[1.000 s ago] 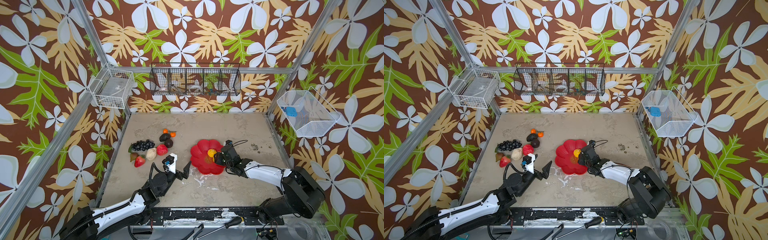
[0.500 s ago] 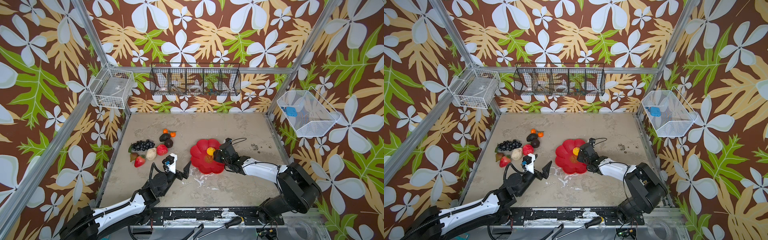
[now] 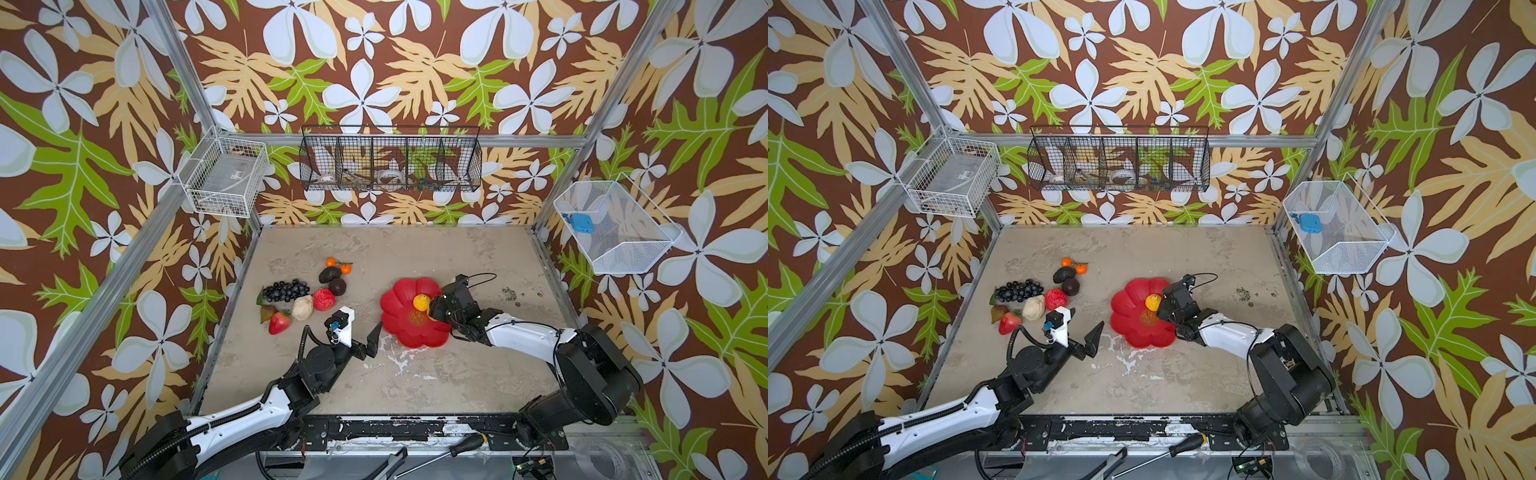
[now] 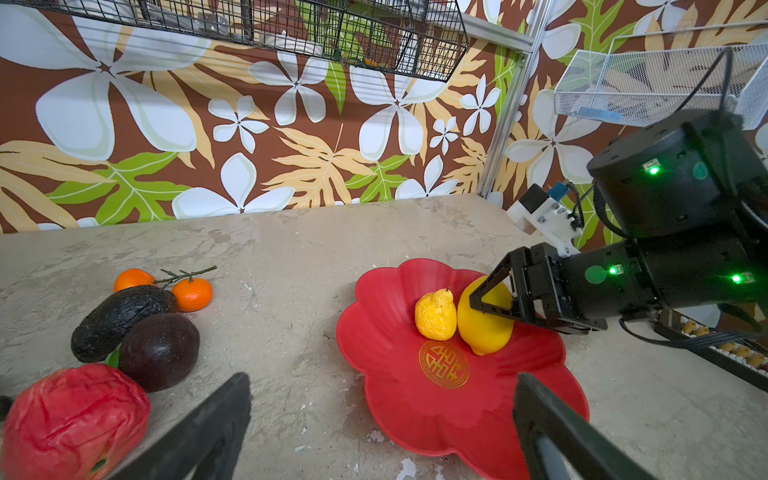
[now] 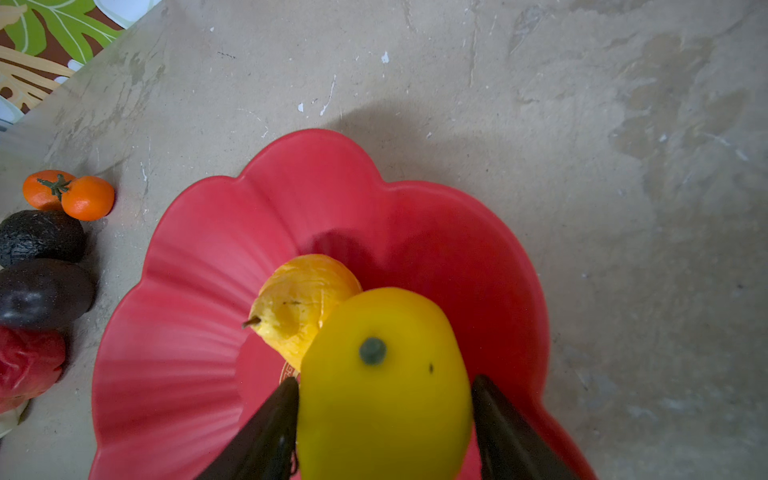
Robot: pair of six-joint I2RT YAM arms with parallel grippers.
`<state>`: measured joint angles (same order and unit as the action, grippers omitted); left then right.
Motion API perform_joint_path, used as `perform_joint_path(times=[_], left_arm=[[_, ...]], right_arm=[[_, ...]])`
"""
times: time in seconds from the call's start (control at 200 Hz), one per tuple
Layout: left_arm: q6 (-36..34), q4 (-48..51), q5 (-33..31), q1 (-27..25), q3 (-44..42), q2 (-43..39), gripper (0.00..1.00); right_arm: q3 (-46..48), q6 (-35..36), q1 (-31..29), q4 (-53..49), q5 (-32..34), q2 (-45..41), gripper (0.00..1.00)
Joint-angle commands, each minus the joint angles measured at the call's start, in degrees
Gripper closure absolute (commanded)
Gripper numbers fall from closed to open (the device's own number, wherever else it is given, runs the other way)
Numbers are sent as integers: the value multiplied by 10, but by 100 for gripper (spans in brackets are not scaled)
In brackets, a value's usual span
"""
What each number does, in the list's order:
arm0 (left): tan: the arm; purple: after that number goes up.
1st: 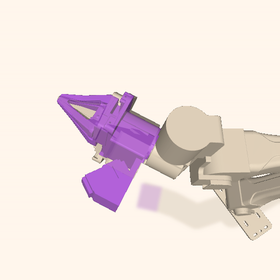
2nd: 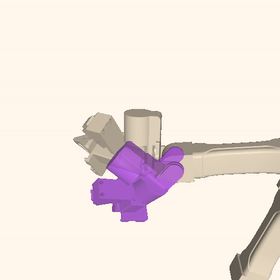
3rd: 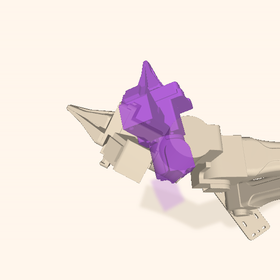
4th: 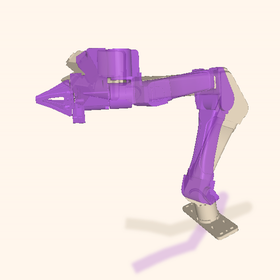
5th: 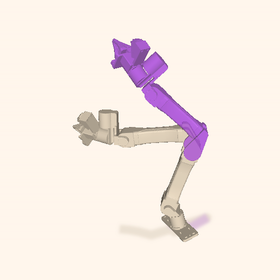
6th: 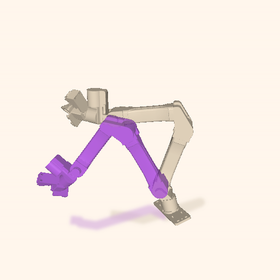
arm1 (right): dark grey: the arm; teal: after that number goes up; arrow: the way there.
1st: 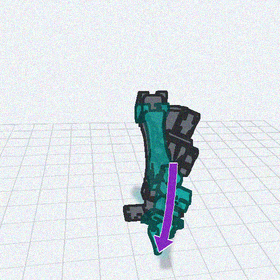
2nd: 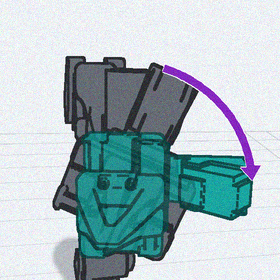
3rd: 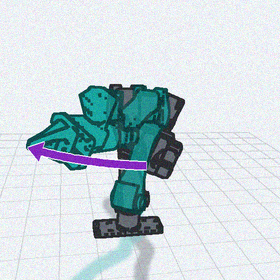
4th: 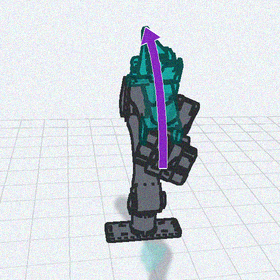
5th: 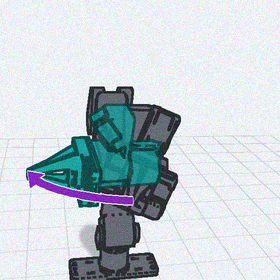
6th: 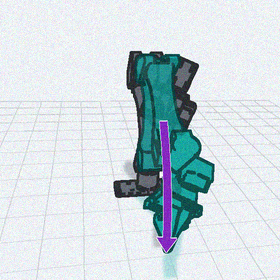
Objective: Place and organize the fake fruits in the fruit bowl
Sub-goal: 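Lower the lemon into the red plate beside the pear and open the right gripper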
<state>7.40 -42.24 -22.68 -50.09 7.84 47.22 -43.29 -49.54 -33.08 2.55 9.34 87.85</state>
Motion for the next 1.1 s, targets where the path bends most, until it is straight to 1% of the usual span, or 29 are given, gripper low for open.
perform_joint_path(times=[0.0, 0.556, 0.656, 0.741, 0.806, 0.891, 0.991, 1.091], left_arm=[[-4, -15, -12, 0, -1, -3, 2], [-1, -22, -12, 0, 1, 12, 2], [2, -20, -15, 0, 5, 20, 2], [9, -16, -23, 1, 10, 29, 2], [25, -2, -23, 6, 21, 38, 2], [62, 43, -30, 16, 50, 54, 3], [127, 125, -41, 40, 102, 82, 3], [203, 239, -82, 63, 165, 116, 4]], right_arm=[[-2, -10, 0, -17, 13, -4, 35], [4, 1, 1, -24, 24, -39, 34], [3, 11, 0, -36, 21, -61, 35], [10, 37, -1, -35, 13, -102, 34], [21, 69, -1, -27, 8, -143, 34], [40, 118, 0, -15, 4, -199, 33], [62, 173, 0, -7, 3, -259, 32], [104, 198, 1, 15, 20, -316, 29]])
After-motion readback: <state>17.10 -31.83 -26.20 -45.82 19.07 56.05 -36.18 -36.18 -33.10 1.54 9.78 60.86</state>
